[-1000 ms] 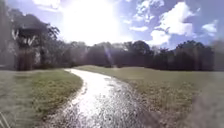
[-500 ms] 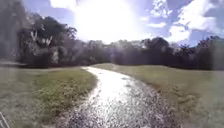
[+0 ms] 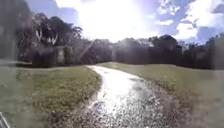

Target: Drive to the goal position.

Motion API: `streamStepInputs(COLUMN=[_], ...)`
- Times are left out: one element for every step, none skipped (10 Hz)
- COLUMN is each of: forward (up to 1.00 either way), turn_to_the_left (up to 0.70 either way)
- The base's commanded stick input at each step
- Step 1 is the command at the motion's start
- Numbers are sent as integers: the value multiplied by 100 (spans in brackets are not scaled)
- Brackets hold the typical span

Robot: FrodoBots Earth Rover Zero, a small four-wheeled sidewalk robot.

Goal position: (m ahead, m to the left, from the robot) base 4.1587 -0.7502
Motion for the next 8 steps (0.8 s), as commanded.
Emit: streamStepInputs(forward=[70,70,70,70,70,70,70,70], turn_to_the_left=[0,0,0,0,0,0,0,0])
